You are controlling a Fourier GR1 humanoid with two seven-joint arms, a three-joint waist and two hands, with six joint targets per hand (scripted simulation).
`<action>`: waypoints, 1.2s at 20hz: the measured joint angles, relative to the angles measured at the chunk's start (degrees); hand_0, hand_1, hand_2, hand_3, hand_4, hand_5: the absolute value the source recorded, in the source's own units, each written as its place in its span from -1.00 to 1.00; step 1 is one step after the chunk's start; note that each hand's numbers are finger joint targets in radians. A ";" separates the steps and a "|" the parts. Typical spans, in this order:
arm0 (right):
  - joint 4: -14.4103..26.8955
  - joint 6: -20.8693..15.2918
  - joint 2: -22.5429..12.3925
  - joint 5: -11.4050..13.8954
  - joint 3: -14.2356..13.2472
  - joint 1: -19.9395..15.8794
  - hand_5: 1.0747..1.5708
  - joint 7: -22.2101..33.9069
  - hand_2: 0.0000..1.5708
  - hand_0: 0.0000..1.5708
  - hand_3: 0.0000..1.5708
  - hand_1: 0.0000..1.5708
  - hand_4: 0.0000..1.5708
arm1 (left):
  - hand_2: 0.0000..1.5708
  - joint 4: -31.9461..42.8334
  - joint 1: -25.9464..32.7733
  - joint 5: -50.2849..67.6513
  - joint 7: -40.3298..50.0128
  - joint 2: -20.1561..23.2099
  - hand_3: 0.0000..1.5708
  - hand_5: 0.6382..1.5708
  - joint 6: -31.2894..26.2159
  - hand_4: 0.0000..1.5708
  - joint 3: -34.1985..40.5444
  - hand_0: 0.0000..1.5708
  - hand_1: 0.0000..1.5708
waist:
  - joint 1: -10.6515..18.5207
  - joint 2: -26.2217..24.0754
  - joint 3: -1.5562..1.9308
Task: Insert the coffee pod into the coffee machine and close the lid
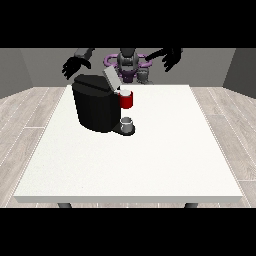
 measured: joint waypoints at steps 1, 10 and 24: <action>-0.50 0.37 -0.54 0.17 0.18 0.17 1.00 0.37 -1.00 -1.00 -1.00 -1.00 -0.50 | -1.00 -0.17 1.24 1.07 -0.31 -0.53 -1.00 1.00 -0.14 -1.00 0.70 -1.00 -1.00 | 0.55 -0.96 0.01; -7.57 5.74 -4.11 -0.31 2.97 -0.67 1.00 6.13 -1.00 -1.00 -1.00 -1.00 -1.00 | -1.00 -1.69 12.74 7.48 -1.98 -4.99 -1.00 1.00 -0.82 -1.00 3.93 -1.00 -1.00 | 4.11 -7.85 0.01; -7.93 9.36 -5.89 1.63 5.33 -8.11 1.00 9.00 -1.00 -1.00 -1.00 -1.00 -1.00 | -1.00 -14.32 22.76 16.31 0.98 -9.72 -1.00 1.00 -3.38 -0.86 -0.37 -1.00 -1.00 | 11.02 -5.87 0.04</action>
